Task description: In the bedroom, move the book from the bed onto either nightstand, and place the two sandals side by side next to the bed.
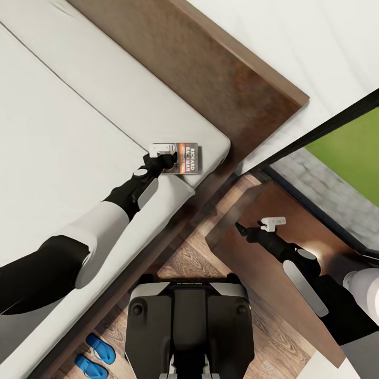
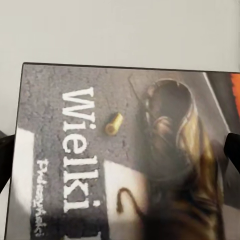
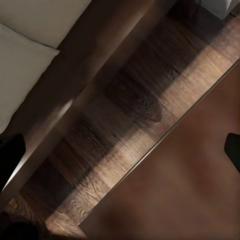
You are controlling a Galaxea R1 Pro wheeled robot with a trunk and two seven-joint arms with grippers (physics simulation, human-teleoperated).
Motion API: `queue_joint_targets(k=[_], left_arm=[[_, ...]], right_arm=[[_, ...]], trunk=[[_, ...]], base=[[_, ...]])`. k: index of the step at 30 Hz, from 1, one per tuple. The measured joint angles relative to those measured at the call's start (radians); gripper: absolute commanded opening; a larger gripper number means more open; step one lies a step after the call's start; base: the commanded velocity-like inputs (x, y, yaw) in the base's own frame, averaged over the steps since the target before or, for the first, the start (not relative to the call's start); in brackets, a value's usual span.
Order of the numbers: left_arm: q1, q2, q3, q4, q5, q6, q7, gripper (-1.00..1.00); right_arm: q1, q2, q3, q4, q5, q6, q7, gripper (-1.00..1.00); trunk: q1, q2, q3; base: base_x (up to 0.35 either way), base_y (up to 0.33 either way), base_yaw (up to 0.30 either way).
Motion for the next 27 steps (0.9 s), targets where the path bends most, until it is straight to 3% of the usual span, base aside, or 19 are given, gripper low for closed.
queue_joint_targets(k=[27], left_arm=[[0.006, -0.011, -0.005, 0.009, -0.007, -0.004, -0.035, 1.0]], right_arm=[[0.0, 0.0, 0.0, 0.0, 0.0, 0.0, 0.0, 1.0]], trunk=[[0.0, 0.0, 0.0]], base=[[0.0, 0.0, 0.0]])
